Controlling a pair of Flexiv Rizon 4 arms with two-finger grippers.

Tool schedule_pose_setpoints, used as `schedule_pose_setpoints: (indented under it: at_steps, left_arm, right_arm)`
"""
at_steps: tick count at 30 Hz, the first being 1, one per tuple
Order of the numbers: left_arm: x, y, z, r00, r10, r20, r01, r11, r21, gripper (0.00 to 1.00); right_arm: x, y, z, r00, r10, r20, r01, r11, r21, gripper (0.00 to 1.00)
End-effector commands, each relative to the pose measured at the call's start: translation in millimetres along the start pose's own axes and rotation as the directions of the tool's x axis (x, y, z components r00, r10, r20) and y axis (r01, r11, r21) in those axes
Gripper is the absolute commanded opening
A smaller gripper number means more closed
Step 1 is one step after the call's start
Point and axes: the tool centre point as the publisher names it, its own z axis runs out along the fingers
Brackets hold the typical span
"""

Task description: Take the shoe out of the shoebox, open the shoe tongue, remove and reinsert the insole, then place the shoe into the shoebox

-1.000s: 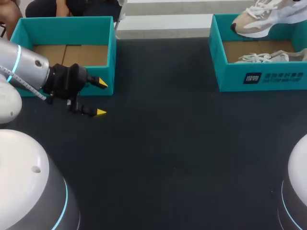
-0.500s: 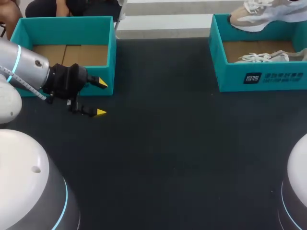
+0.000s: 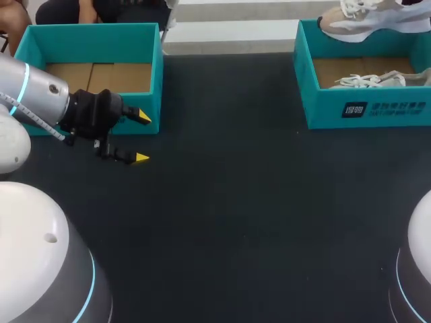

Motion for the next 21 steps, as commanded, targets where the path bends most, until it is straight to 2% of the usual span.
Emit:
schedule_pose_setpoints:
  at_steps: [1, 8, 21]
  left_arm:
    - [0.7, 0, 0, 1.000, 0.000, 0.000, 0.000, 1.000, -0.004, 1.00]
    - [0.7, 0, 0, 1.000, 0.000, 0.000, 0.000, 1.000, -0.004, 1.00]
    - [0.7, 0, 0, 1.000, 0.000, 0.000, 0.000, 1.000, -0.004, 1.00]
  right_arm:
    - [-0.9, 0.9, 2, 1.000, 0.002, -0.007, -0.002, 1.000, -0.008, 0.00]
    - [9.0, -0.8, 18, 0.999, -0.042, -0.029, 0.042, 0.999, -0.006, 0.00]
    - [44.3, -0.2, 63, 0.990, -0.115, -0.087, 0.118, 0.993, 0.025, 0.00]
